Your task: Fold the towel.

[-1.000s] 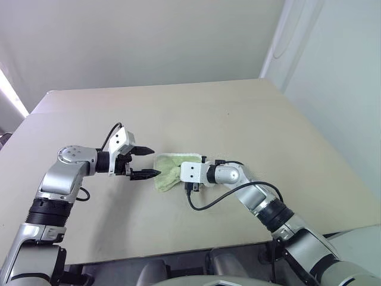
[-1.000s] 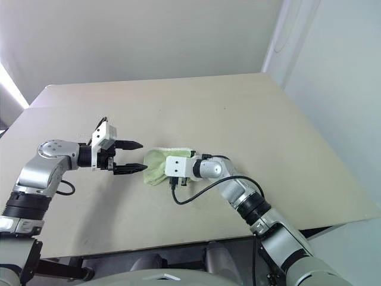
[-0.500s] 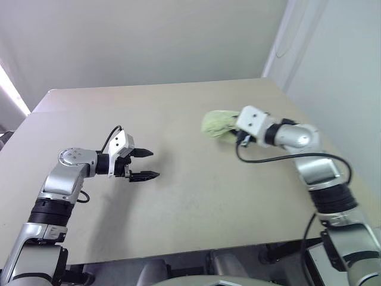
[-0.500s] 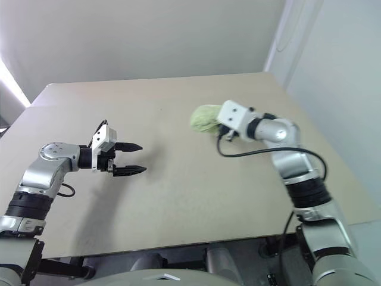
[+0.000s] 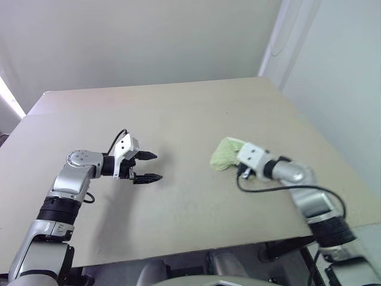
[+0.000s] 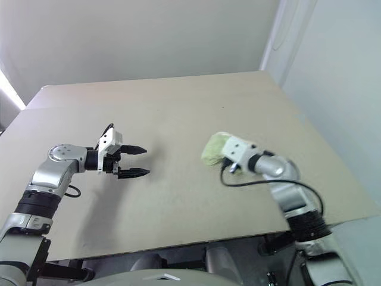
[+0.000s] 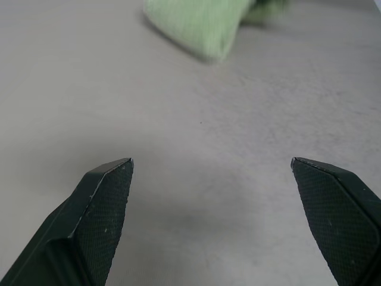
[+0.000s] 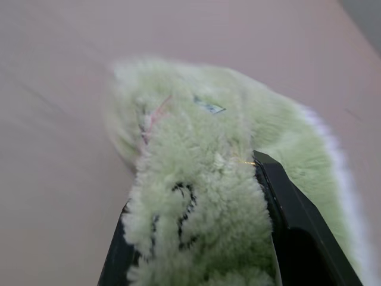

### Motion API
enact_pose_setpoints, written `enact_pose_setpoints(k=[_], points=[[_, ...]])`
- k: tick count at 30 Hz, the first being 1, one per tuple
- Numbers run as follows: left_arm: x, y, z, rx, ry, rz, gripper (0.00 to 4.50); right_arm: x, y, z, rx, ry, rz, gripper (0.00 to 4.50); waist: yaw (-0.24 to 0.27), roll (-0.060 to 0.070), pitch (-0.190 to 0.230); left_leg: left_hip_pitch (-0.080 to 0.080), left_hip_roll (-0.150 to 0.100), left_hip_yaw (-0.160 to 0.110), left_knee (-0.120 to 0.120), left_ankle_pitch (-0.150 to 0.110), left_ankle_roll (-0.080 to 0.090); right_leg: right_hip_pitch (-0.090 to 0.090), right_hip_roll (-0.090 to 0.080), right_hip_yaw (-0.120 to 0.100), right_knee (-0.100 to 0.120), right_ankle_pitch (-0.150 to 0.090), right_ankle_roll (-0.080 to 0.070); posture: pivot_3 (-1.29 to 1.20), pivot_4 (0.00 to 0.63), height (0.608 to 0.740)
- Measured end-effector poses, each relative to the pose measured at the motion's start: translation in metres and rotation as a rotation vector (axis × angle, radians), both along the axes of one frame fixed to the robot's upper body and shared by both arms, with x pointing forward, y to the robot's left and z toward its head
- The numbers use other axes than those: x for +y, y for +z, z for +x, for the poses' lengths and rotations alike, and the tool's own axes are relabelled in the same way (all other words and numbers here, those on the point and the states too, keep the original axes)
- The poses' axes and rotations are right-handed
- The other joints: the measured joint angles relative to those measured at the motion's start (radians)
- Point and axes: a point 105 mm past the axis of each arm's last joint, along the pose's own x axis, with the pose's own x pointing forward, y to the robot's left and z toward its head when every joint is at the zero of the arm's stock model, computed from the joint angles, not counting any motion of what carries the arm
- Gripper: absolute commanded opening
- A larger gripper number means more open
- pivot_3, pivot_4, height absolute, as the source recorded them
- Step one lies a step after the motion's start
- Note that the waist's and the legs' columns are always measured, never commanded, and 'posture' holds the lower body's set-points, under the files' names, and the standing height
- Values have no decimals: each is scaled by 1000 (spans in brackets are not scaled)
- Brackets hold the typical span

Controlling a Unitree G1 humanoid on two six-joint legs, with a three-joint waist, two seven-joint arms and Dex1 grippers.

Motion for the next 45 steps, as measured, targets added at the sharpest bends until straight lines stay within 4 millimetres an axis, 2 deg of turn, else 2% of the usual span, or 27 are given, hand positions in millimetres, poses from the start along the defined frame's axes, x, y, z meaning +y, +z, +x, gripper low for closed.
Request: enact_pose_setpoints(k=[2, 6, 12, 21, 29, 33, 38, 41, 43, 45], points=[[0, 0, 0, 0, 0, 1, 4500, 9, -3, -5, -3, 27, -19, 1228, 2, 0, 0, 0, 0, 0, 1, 0, 0, 1, -1, 0, 0, 0, 0, 0, 0, 712], [1, 0, 0, 0, 0, 5, 4500, 8, -7, -7, 9, 29, -35, 1228, 3, -1, 0, -1, -1, 0, 1, 0, 0, 1, -1, 0, -1, 0, 0, 0, 0, 712], [1, -1, 0, -3, -2, 18, 4500, -8, -12, -1, 7, -25, -92, 1228, 1, -1, 0, 0, -1, 0, 1, 0, 0, 1, -1, 0, -1, 0, 0, 0, 0, 712], [1, -1, 1, -4, 0, 24, 4500, -30, -10, 9, -3, -84, -136, 1228, 2, -1, 0, 0, -1, 0, 1, 0, 0, 1, -1, 0, -1, 0, 0, 0, 0, 712], [-1, 0, 3, -8, -2, 22, 4500, -33, -6, 14, 6, -124, -83, 1228, 2, -1, 0, 0, -1, 0, 1, 0, 0, 1, -1, 0, -1, 0, 0, 0, 0, 712], [-2, -1, 3, -9, -2, 22, 4500, -39, 13, 25, -19, -171, -21, 1228, 1, -1, 0, 0, -1, 0, 1, 0, 0, 1, -1, 0, -1, 0, 0, 0, 0, 712], [-3, -2, 4, -7, 0, 20, 4500, -56, 63, 46, -137, -242, 53, 1228, 1, 0, 0, 0, -1, 0, 1, 0, 0, 1, -1, 0, -1, 0, 0, 0, 0, 712], [-3, -1, 4, -9, 0, 18, 4500, -75, 86, 53, -203, -264, 3, 1228, 2, 0, 0, -1, -1, 0, 1, 0, 0, 1, -1, 0, -2, 0, 0, 0, 0, 712], [-2, -1, 4, -7, 3, 19, 4500, -92, 93, 53, -239, -261, -86, 1228, 4, 0, 0, -1, -1, 0, 0, 0, 0, 1, -1, 0, -2, 0, 1, 0, 0, 712], [-2, -1, 4, -7, 4, 19, 4500, -99, 95, 53, -250, -250, -132, 1228, 2, 0, 0, -1, -1, 0, 0, 0, 0, 1, -1, 0, -2, 0, 1, 0, 0, 712]])
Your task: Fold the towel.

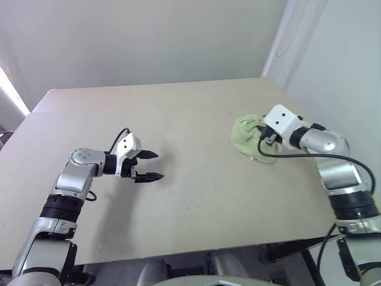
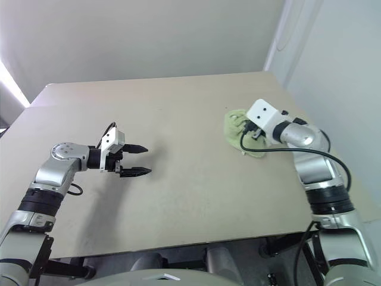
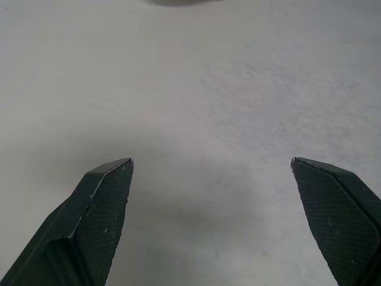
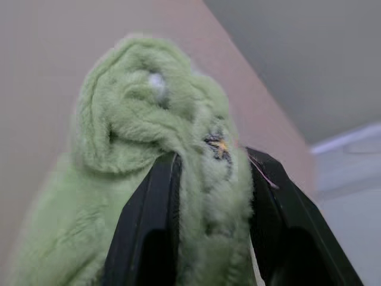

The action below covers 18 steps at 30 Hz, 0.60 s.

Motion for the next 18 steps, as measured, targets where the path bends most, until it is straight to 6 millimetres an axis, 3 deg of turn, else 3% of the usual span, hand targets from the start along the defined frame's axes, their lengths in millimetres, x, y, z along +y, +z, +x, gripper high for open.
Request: enact_pose_setpoints(k=[4, 10, 15, 18], points=[[0, 0, 0, -1, 0, -1, 4500, 8, -9, -5, 43, 49, 13, 1228, -5, 0, 0, 1, 0, 0, 0, 0, 0, 0, 1, 1, 2, 0, 0, 0, 0, 712], [3, -2, -1, 6, 8, 4, 4500, 53, -50, -32, 218, 189, 122, 1227, -1, 0, 0, 0, 0, 0, 1, 0, 0, 0, 0, 1, 2, 0, 0, 0, 0, 712], [4, -2, -1, 6, 11, 9, 4500, 71, -50, -47, 257, 252, 130, 1227, 1, 0, 0, 0, 0, 0, 1, 0, 0, 0, 0, 0, 1, 0, 0, 0, 0, 712], [4, -2, -1, 5, 11, 9, 4500, 71, -56, -48, 282, 224, 146, 1227, 1, 0, 0, 1, 0, 0, 1, 0, 0, 0, 0, 0, 2, 0, 0, 0, 0, 712]])
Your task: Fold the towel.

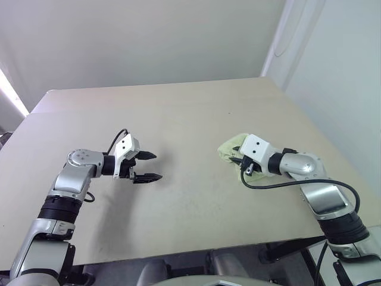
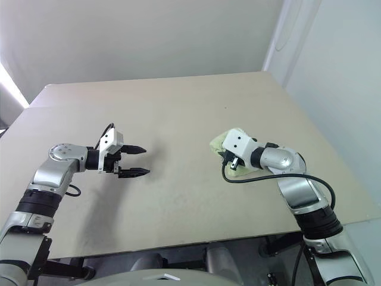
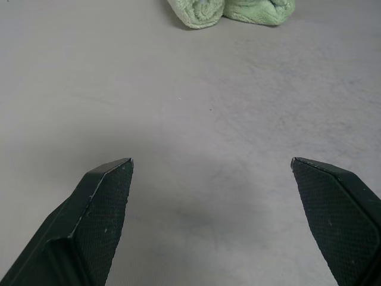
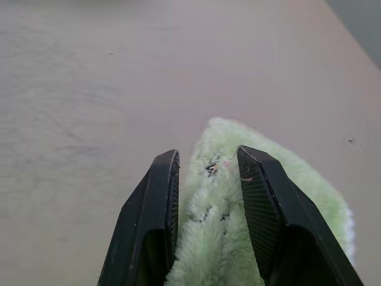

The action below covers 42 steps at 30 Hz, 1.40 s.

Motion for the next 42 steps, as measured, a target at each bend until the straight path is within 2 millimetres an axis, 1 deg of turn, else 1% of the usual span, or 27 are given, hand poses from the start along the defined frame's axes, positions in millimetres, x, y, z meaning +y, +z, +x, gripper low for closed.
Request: enact_pose_setpoints(k=[2, 3, 4, 5, 7, 9, 11, 13, 15, 19, 20, 21, 23, 27, 28, 31, 35, 38, 39, 40, 42], points=[[0, 0, 0, -1, -1, 0, 4500, 0, -1, 0, 38, -32, 57, 1227, -1, 0, 0, 0, 0, 0, 0, 0, 0, 0, 0, 0, 0, 0, 0, 0, 0, 712], [0, 0, 0, -1, -2, 0, 4500, 1, 1, 0, 67, -51, 118, 1227, -2, 0, 0, 0, 0, 0, 0, 0, 0, 0, 0, 0, 0, 0, 0, 0, 0, 712], [0, 0, 0, -2, -2, 0, 4500, 2, 8, -1, 106, -72, 226, 1227, -2, 0, 0, 0, 0, 0, 0, 0, 0, 0, 0, 0, 0, 0, 0, 0, 0, 712], [0, 0, 0, -3, -3, 1, 4500, 4, 17, -1, 127, -76, 309, 1227, -2, 0, 0, 0, 0, 0, 0, 0, 0, 0, 0, 0, 0, 0, 0, 0, 0, 712], [0, 1, 0, -11, -7, 2, 4500, 5, 43, 2, 133, -82, 470, 1227, -2, 0, 0, 0, 0, 0, 0, 0, 0, 0, 0, 0, 0, 0, 0, 0, 0, 712], [-1, 1, 0, -16, -9, 3, 4500, 0, 71, 9, 92, -114, 586, 1227, -1, 0, 0, 0, 0, 0, 0, 0, 0, 0, 0, 0, 0, 0, 0, 0, 0, 712], [0, 1, 0, -16, -10, 3, 4500, -6, 80, 12, 94, -145, 642, 1227, 2, 0, 0, 0, 0, -1, 0, 0, 0, 0, 0, -1, 0, 0, 0, 0, 0, 712], [0, 1, 0, -15, -9, 4, 4500, -7, 76, 11, 132, -158, 663, 1227, 3, 0, 0, -1, 0, -1, -1, 0, 0, 0, 0, -1, -1, 0, 0, 0, 0, 712], [0, 0, 0, -14, -9, 4, 4500, -8, 66, 7, 170, -162, 651, 1227, 2, 0, 0, -1, 0, -1, -1, 0, 0, 0, 0, -1, -1, 0, 0, 0, 0, 712], [2, -1, 1, -11, -3, 5, 4500, -12, 30, -6, 244, -163, 478, 1227, 0, 1, 0, -1, 0, 0, -1, 0, 0, 0, 0, -1, -1, 0, 0, 0, 0, 712], [3, -2, 1, -11, -1, 6, 4500, -11, 21, -9, 258, -158, 437, 1952, 0, 0, 0, -1, 0, 0, -1, 0, 0, 0, 0, -1, -1, 0, 0, 0, 0, 712], [3, -2, 1, -11, 0, 6, 4500, -10, 16, -11, 263, -148, 407, 2161, -2, 1, 0, 0, 0, 0, -1, 0, 0, 0, 0, 0, -1, 0, 0, 0, 0, 712], [3, -1, 2, -14, -2, 7, 4500, -10, 10, -13, 261, -133, 368, 2784, -3, 1, 0, 0, 0, 0, -1, 0, 0, 0, 0, 0, -1, 0, 0, 0, 0, 712], [3, -1, 1, -16, -3, 10, 4500, -8, 13, -17, 263, -86, 362, 4218, -1, 1, 0, 0, 0, 0, -1, 0, 0, 0, 0, -1, -1, 0, 0, 0, 0, 712], [4, -1, 1, -16, -2, 13, 4500, -8, 14, -20, 264, -72, 353, 4451, -1, 1, 0, 0, 0, 0, -1, 0, 0, 0, 0, -1, -1, 0, 0, 0, 0, 712], [5, -1, 2, -16, 0, 16, 4500, -10, 17, -22, 259, -47, 339, 4451, 0, 1, 0, -1, 0, 0, -1, 0, 0, 0, 0, 0, -2, 0, 0, 0, 0, 712], [5, -1, 2, -15, 2, 18, 4500, -12, 31, -23, 270, -38, 440, 4451, -1, 0, 1, 0, 0, 0, -1, 0, 0, 0, 0, 0, -1, 0, 0, 0, 0, 712], [5, -1, 2, -16, 3, 19, 4500, -10, 51, -11, 224, -70, 548, 4451, -4, 0, 1, 0, 1, 0, -1, 0, 0, 0, 0, 0, 0, 0, 0, 0, 0, 712], [5, -2, 2, -16, 3, 19, 4500, -11, 55, -6, 210, -94, 572, 4451, -3, 0, 1, 0, 1, 0, -1, 0, 0, 0, 0, -1, 0, 0, 0, 0, 0, 712], [5, -2, 2, -17, 4, 20, 4500, -11, 56, -1, 200, -122, 588, 4451, -2, 0, 1, 0, 1, -1, -1, 0, 0, 0, 0, -1, 0, 0, 0, 0, 0, 712], [6, -3, 2, -19, 6, 29, 4500, -12, 49, 6, 206, -181, 609, 4451, -1, 0, 1, 0, 1, -1, -1, 0, 0, 0, 0, -1, 0, 0, 0, 0, 0, 712]])
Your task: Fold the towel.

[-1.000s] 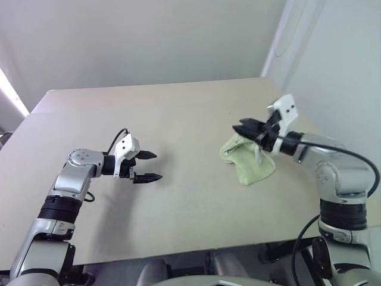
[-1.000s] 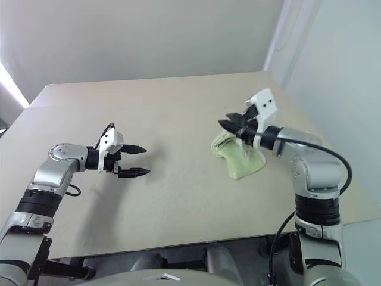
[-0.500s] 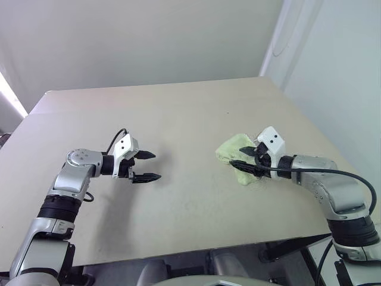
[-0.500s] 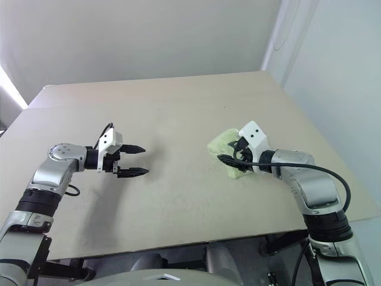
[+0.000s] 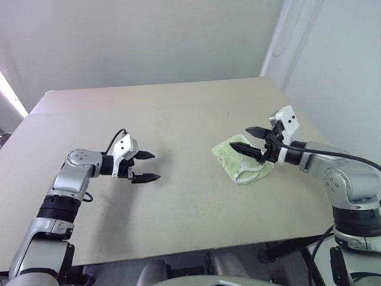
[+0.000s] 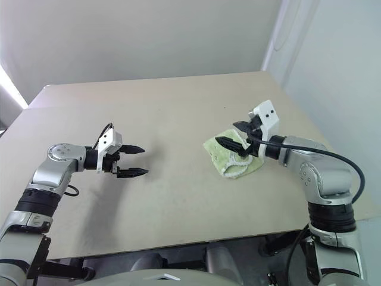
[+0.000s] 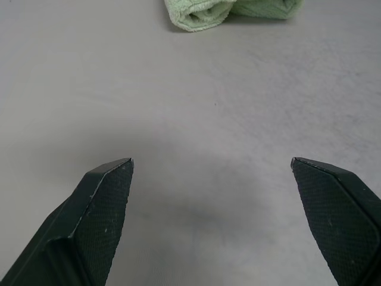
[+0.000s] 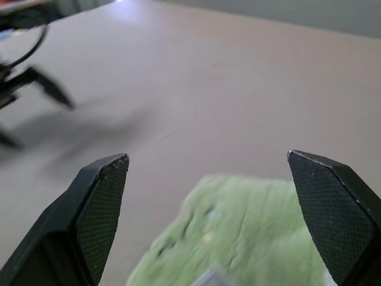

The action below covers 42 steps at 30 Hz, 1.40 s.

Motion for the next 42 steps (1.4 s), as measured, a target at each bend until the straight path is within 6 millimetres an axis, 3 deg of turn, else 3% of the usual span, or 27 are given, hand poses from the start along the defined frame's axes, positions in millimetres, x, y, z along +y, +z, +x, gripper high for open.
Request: enact_pose_setpoints(k=[5, 11, 14, 23, 30, 32, 35, 38, 40, 42], points=[[-2, 0, 0, -3, -5, -4, 4500, 10, -26, 12, 61, -79, 49, 4451, 0, 0, 0, -1, 0, 1, 0, 0, 0, 0, -1, 0, -1, 0, 0, 0, 0, 712], [-2, 1, -1, 51, 13, -53, 4500, -4, -82, 23, 129, -198, -59, 4451, -2, 0, 0, -1, 0, 1, 0, 0, 0, 0, -1, 1, -1, 0, 0, 0, 0, 712], [-6, 11, -4, 83, 2, -110, 4500, -6, -102, 28, 129, -225, -98, 4451, -5, 0, 0, 0, 0, 1, 0, 0, 0, 0, 0, 1, 0, 0, 0, 0, 0, 712], [-9, 42, -9, 84, -18, -204, 4500, -3, -115, 38, 70, -218, -181, 4451, -6, -3, -2, 3, 0, 0, 2, 0, 0, 5, 0, 1, 0, 0, 0, 0, 0, 712], [-7, 51, -8, 86, 0, -255, 4500, -8, -105, 36, 93, -200, -123, 4451, -5, -2, -1, 2, 0, 0, 2, 0, 0, 3, 0, 1, 1, 0, 0, 0, 0, 712], [-3, 49, -7, 82, 8, -251, 4500, -19, -89, 35, 104, -219, -31, 4451, -1, 0, 0, 0, -1, 0, 2, 0, 0, 2, 0, 1, 0, 0, 0, 0, 0, 712], [4, 47, -5, 78, 25, -252, 4500, -34, -43, 29, 36, -195, 78, 4451, 1, 2, 1, -1, -1, -1, 1, 0, 0, 0, -1, 1, -1, 0, 1, 0, 0, 712], [7, 46, -3, 76, 41, -258, 4500, -35, 0, 6, -51, -82, 124, 4451, 1, 2, 1, -1, 0, -1, -1, -1, 2, 0, 0, 0, -1, -1, 2, 0, 0, 712], [8, 45, -1, 70, 50, -256, 4500, -29, 6, -13, -53, 5, 103, 4451, 0, 2, 1, -1, 0, -1, -1, -1, 2, 0, 0, 0, -1, -1, 2, 0, 0, 712], [10, 45, 0, 59, 56, -252, 4500, -26, -2, -29, -11, 66, 72, 4451, 0, 2, 1, 0, 0, 0, -1, -1, 2, 0, 0, 0, -1, -1, 2, 0, 0, 712]])
